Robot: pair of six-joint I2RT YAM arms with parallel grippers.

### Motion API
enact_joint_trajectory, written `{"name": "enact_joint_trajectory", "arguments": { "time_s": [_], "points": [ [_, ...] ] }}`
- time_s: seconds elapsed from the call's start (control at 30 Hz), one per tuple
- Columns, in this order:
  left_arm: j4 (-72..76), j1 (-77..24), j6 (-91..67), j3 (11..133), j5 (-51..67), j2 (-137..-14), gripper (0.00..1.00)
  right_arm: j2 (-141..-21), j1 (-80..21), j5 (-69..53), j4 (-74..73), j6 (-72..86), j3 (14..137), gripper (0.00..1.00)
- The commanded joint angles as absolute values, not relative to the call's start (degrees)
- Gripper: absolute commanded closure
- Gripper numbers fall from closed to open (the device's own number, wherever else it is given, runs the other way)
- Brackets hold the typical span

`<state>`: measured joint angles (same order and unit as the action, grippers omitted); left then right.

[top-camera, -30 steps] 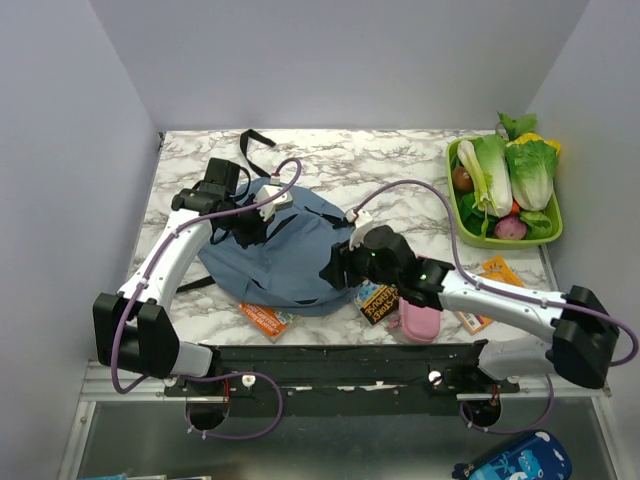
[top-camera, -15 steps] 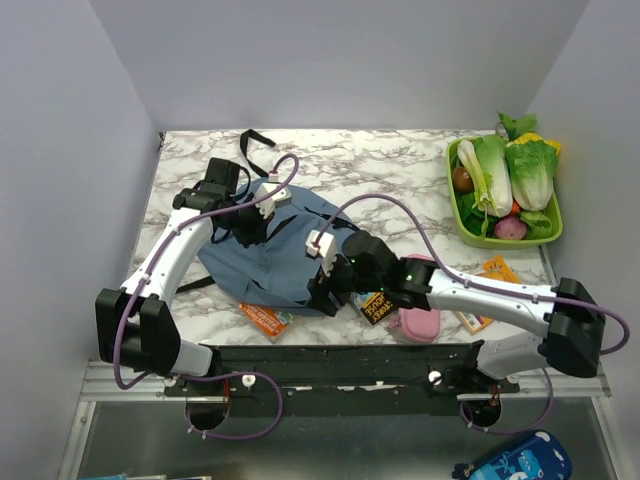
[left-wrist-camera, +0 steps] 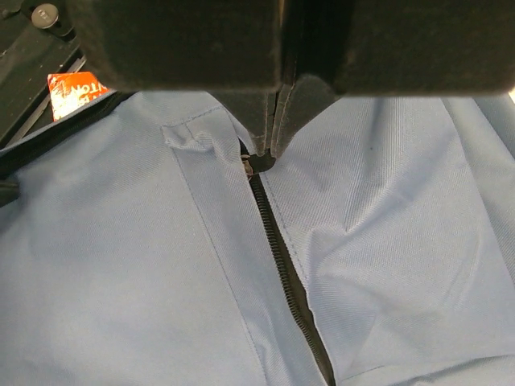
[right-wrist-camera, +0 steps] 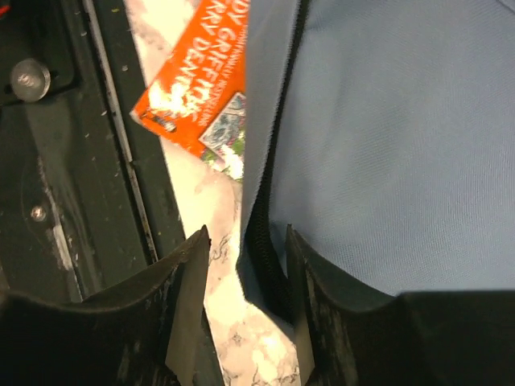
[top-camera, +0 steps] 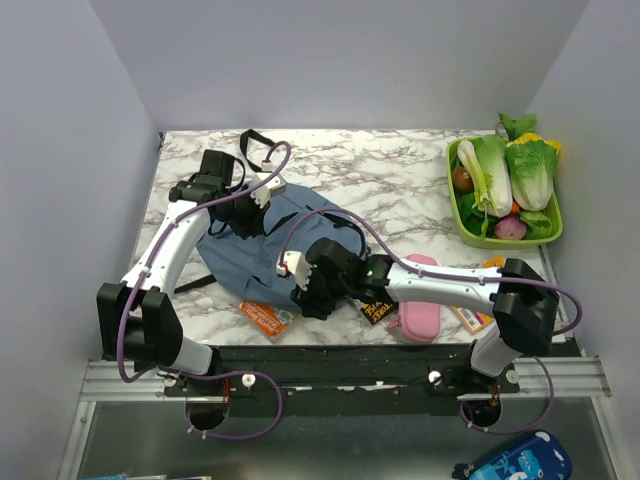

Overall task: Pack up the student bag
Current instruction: Adjust the student bag at the center of the board.

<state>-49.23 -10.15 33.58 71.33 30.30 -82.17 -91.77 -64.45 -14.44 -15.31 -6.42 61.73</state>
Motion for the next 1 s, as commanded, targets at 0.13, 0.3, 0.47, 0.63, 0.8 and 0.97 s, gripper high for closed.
{"name": "enact_joint_trajectory", "arguments": {
  "time_s": [0.13, 0.3, 0.47, 0.63, 0.8, 0.97],
  "points": [
    [-48.34, -8.7, 32.69, 75.59, 32.08, -81.74, 1.0, -92.29, -64.86, 9.97, -21.01, -5.71, 64.69, 0.92],
    [-52.71, -6.86, 35.5, 76.29, 33.92, -80.25, 1.0, -88.68, -64.6, 22.22, -15.57, -13.34, 64.16, 0.99],
    [-60.72, -6.68, 40.51, 76.29, 38.66, -79.1, 1.0, -90.44, -61.18, 28.22, -15.47, -18.11, 66.1, 0.99],
    [-64.43, -7.73, 42.63, 75.41, 42.45, -80.77, 1.0, -89.91, -55.9, 28.73, -16.43, -14.69, 63.72, 0.71],
    [-58.11, -10.81, 37.8, 73.39, 41.84, -82.96, 1.0, -86.76, -55.81, 21.64, -15.75, -6.87, 66.79, 0.45],
    [-51.77, -12.3, 33.67, 74.18, 40.78, -86.04, 1.0, -85.17, -55.81, 6.11, -9.77, 1.74, 67.41, 0.36]
  ]
}}
